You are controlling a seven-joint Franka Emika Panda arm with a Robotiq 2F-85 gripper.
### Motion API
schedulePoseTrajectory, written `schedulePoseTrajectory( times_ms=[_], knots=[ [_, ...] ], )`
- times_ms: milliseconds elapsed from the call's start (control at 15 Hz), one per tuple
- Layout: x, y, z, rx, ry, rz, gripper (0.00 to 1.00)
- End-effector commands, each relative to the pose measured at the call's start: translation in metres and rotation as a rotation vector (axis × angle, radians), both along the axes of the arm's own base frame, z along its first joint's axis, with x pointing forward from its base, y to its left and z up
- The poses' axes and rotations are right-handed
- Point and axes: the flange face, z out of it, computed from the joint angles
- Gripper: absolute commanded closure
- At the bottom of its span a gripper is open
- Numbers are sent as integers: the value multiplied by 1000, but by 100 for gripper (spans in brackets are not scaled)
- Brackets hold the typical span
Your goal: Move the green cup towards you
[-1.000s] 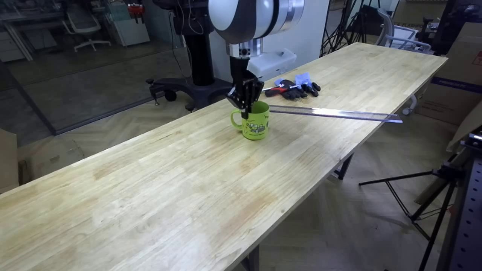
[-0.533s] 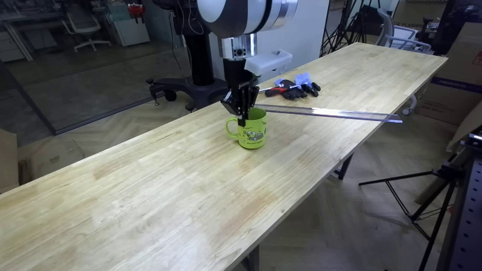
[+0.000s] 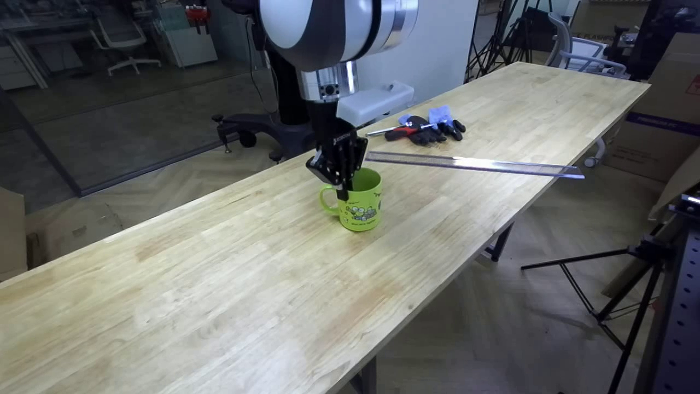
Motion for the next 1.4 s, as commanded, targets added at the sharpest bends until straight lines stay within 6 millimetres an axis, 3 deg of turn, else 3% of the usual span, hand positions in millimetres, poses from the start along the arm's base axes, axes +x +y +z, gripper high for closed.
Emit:
schedulePoseTrajectory(
  times_ms=[0, 333, 400, 533, 1067, 1133, 1333],
  knots=[
    [-24, 19, -10, -54, 17, -81, 98],
    [-34, 25, -6, -27, 42, -112, 98],
    [-36, 25, -6, -19, 52, -109, 67],
    [-40, 25, -7, -3, 72, -118, 59],
    [-53, 19, 3, -15, 48, -160, 5],
    [-55, 17, 6, -20, 43, -159, 1],
    [-57, 14, 19, -42, 18, -148, 0]
  ],
)
